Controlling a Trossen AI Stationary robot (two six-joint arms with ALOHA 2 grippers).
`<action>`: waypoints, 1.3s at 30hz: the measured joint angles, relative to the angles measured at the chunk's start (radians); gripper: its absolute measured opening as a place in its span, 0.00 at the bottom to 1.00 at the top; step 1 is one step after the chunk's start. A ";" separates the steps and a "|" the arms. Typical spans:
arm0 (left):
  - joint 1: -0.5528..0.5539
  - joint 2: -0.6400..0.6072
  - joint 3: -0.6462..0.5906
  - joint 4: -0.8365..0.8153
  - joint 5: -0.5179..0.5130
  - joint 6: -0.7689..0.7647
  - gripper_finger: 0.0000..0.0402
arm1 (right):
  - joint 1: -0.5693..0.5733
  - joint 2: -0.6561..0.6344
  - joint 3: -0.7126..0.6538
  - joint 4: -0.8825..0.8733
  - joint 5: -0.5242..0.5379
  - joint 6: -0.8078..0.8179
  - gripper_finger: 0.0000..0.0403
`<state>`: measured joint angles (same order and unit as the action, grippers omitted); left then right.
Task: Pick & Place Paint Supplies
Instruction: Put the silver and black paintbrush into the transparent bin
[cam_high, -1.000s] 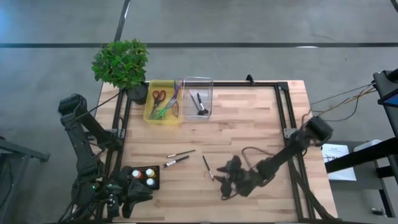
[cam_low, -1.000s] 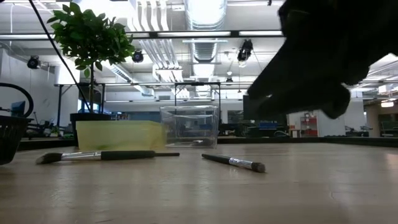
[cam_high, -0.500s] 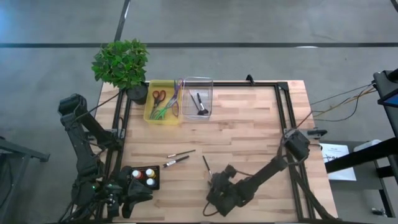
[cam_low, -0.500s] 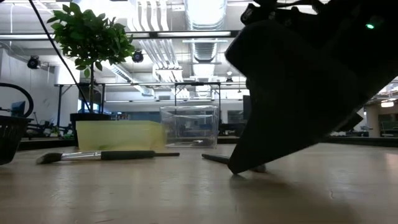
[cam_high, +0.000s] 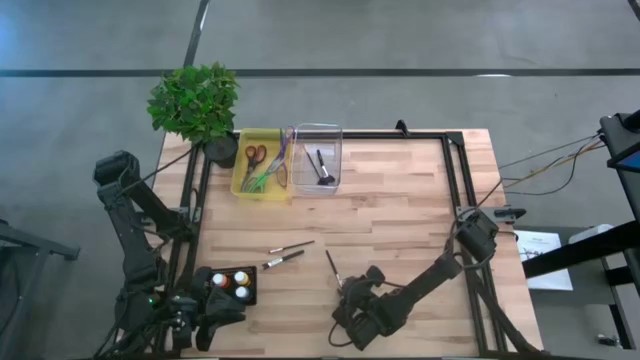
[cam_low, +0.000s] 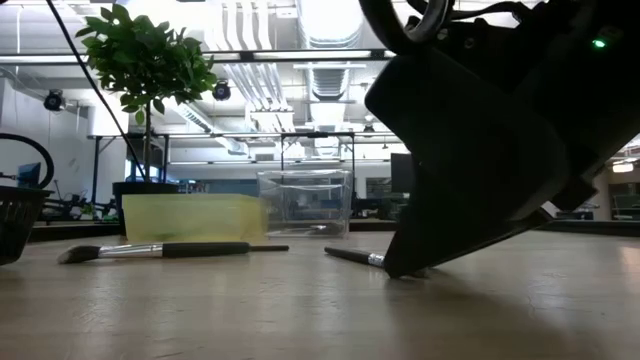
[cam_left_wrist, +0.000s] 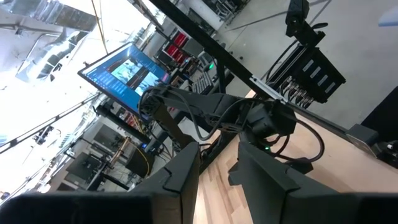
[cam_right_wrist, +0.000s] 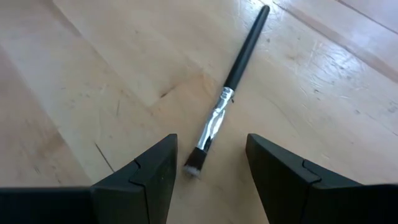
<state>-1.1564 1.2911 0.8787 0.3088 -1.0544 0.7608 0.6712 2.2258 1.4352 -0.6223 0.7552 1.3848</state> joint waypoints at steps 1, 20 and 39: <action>0.000 0.000 0.000 0.000 0.000 0.000 0.29 | 0.000 -0.002 -0.004 0.000 -0.005 0.006 0.48; 0.000 0.000 0.000 0.000 0.000 -0.003 0.29 | 0.000 -0.005 -0.025 0.051 -0.033 -0.005 0.03; 0.000 0.000 0.000 0.000 0.000 -0.003 0.29 | 0.007 -0.009 -0.033 0.058 0.003 -0.028 0.02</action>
<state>-1.1561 1.2911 0.8787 0.3088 -1.0542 0.7580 0.6780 2.2169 1.4025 -0.5644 0.7581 1.3571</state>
